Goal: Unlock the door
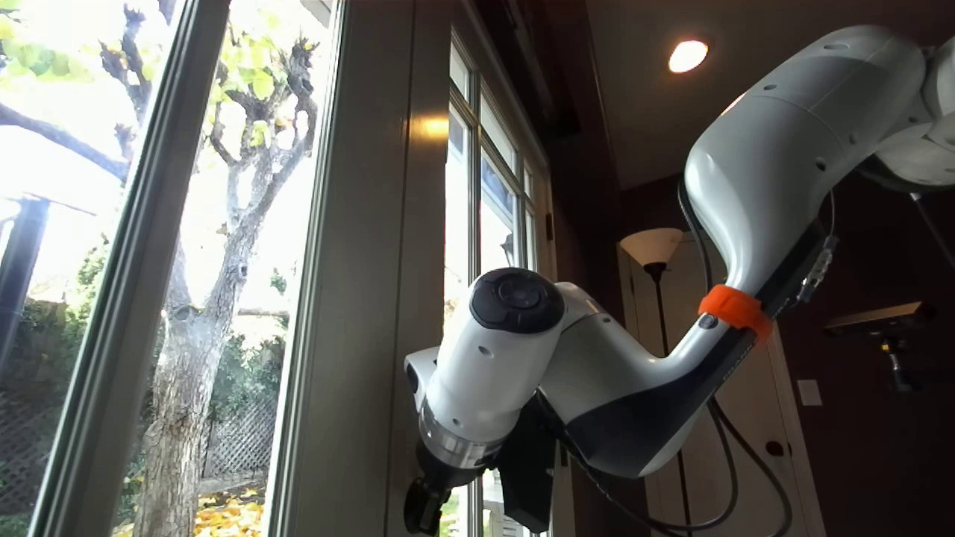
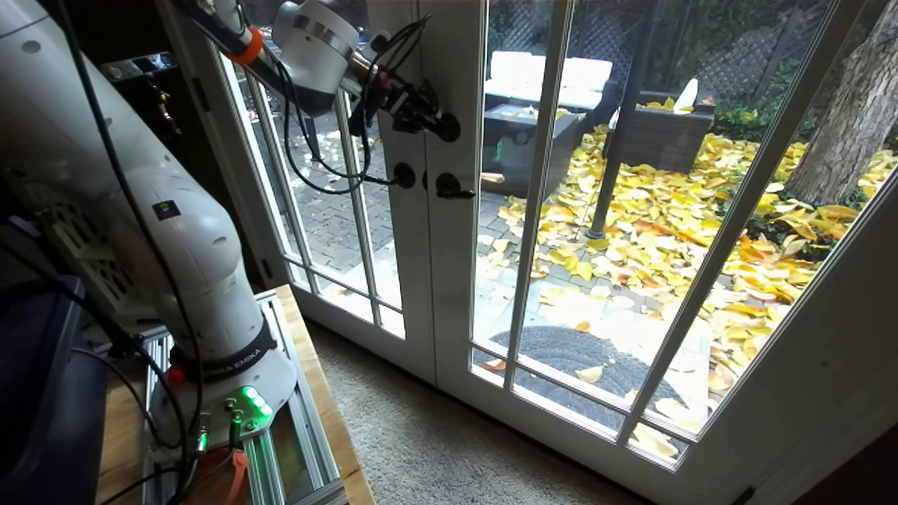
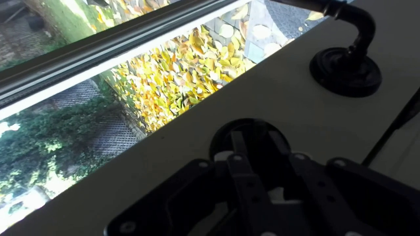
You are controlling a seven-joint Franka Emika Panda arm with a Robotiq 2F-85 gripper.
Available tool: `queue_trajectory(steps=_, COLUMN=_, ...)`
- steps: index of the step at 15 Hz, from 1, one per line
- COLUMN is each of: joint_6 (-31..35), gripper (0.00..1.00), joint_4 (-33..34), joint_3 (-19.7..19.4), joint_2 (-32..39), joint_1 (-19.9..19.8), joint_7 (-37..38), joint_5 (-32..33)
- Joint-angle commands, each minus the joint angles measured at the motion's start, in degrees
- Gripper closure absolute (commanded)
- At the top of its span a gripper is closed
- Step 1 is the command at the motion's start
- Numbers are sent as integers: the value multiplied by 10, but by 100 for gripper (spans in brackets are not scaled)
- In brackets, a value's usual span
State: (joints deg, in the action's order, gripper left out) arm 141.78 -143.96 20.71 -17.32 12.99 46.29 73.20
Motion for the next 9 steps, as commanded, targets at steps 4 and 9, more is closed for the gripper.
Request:
queue_trajectory(steps=4, joint_6=40, gripper=98, joint_4=-1, joint_3=-31, joint_2=4, joint_1=12, joint_7=13, joint_5=11)
queue_trajectory(steps=9, joint_6=163, gripper=98, joint_4=-27, joint_3=-97, joint_2=-44, joint_1=8, joint_7=-33, joint_5=-53)
